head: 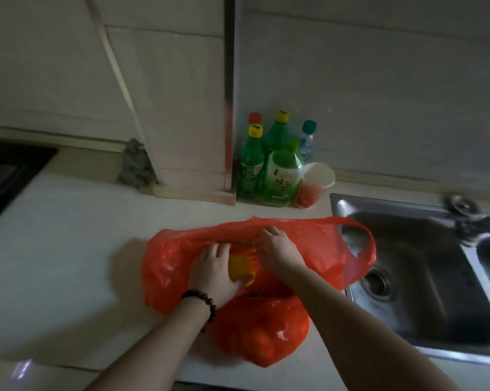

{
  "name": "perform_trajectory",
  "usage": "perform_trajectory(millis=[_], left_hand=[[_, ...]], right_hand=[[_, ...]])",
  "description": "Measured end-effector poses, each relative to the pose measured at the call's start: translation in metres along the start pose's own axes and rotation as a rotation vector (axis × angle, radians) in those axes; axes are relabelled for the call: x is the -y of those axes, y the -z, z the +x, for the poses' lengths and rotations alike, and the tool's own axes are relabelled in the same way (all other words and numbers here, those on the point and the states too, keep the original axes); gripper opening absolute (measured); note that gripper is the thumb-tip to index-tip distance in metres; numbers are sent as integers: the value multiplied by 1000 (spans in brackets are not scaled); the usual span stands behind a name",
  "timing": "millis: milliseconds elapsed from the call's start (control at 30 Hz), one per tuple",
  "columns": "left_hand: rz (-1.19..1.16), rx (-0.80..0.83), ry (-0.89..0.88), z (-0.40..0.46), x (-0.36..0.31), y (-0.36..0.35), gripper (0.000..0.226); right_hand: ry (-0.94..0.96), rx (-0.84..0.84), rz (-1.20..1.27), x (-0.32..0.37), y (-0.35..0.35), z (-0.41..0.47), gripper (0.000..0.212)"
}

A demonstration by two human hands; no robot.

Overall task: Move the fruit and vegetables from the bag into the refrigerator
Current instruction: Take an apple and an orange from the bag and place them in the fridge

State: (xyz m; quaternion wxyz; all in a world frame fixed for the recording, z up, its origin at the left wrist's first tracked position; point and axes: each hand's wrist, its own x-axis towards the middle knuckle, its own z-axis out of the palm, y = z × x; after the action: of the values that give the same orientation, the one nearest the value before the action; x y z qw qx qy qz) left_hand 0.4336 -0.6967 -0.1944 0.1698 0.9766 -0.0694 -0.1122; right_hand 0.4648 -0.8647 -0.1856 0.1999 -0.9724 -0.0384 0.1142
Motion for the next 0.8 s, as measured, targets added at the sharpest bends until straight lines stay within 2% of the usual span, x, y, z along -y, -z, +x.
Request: perform_trajectory(millis=[133,300,433,633,800], left_hand=[[-75,75,66,2,-4,-8,92],[-117,136,97,-2,-8,-14,91],[-168,83,94,-3,-9,-12,89],[-215,1,75,-6,-9,0,86],[-219,-64,86,-16,0,7,90]], right_hand=[[19,84,-86,-8,-8,16,39],[-13,122,-130,-13,-12,23,34],[-28,83,-72,-13,-9,24,32],[-32,176,-171,-16,-8,19,44],[-40,172,-204,-15,-14,16,36]])
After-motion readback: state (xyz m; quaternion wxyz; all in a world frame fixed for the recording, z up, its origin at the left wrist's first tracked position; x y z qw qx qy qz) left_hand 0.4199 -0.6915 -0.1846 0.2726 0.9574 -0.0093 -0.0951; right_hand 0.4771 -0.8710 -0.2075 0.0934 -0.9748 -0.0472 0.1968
